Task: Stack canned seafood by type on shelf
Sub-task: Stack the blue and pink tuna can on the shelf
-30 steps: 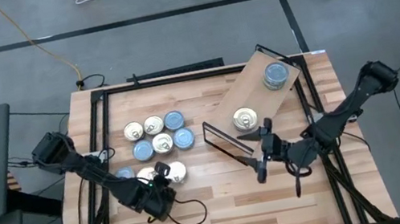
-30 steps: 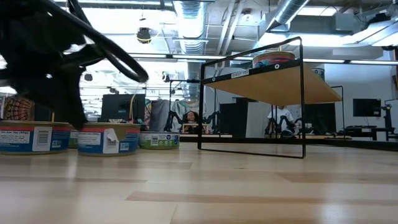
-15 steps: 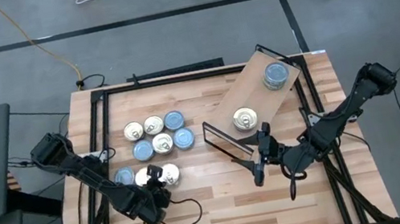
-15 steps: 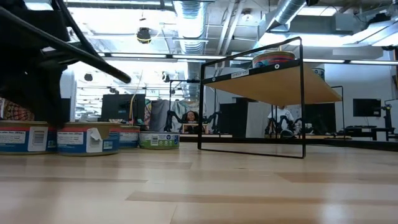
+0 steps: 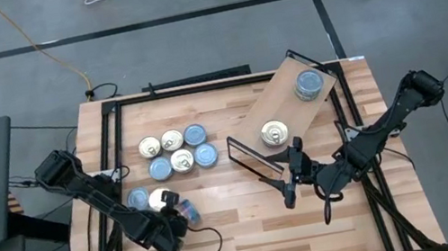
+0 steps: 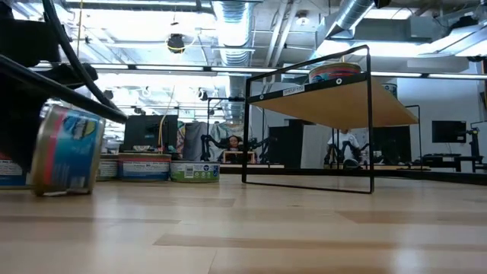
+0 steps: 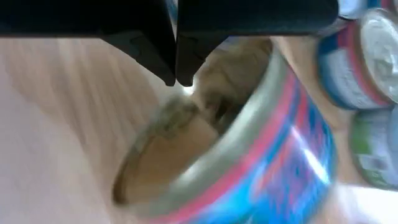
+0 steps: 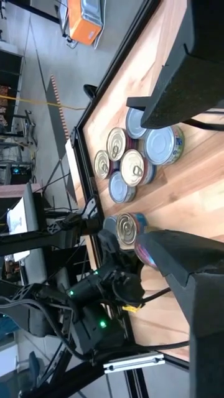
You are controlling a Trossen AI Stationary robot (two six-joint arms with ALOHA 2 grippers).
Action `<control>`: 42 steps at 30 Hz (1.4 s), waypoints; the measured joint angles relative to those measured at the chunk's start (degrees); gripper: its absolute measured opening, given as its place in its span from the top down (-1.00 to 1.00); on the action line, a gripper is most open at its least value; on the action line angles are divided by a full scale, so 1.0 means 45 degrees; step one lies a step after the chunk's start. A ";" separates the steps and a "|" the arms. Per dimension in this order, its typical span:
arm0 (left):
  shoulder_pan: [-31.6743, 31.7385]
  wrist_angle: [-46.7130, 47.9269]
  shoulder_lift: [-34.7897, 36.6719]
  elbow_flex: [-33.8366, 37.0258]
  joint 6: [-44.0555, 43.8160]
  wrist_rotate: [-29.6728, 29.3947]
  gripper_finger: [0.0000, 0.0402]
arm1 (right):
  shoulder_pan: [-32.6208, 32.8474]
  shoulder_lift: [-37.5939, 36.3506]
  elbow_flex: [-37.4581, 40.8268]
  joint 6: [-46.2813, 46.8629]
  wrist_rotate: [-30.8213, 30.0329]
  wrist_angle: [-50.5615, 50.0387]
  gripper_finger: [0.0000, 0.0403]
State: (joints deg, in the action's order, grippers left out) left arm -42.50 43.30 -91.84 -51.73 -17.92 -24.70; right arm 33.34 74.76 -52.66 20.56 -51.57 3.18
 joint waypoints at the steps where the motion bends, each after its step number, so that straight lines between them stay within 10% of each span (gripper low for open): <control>1: 0.0001 0.0086 0.0001 -0.0123 0.0004 0.0557 1.00 | 0.0000 0.0000 0.0000 0.0000 0.0000 -0.0025 -0.51; 11: -0.0005 0.0825 0.0015 -0.2644 -0.1624 0.2101 0.87 | 0.0001 0.0000 0.0000 0.0428 0.0054 -0.0101 -0.51; 29: 0.2036 0.3531 -0.1615 -0.6102 0.2814 0.2564 -0.53 | 0.1521 0.0248 0.0010 0.1739 -0.0190 -0.1316 -0.51; 42: 0.2609 0.5967 -0.4122 -0.7145 0.7308 0.3089 -0.64 | 0.3178 -0.0049 0.0010 0.1423 -0.2623 -0.1281 -0.51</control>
State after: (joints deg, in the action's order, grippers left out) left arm -30.76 70.16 -110.38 -83.88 14.96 -10.79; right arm 47.65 74.54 -52.62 26.96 -63.37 -2.58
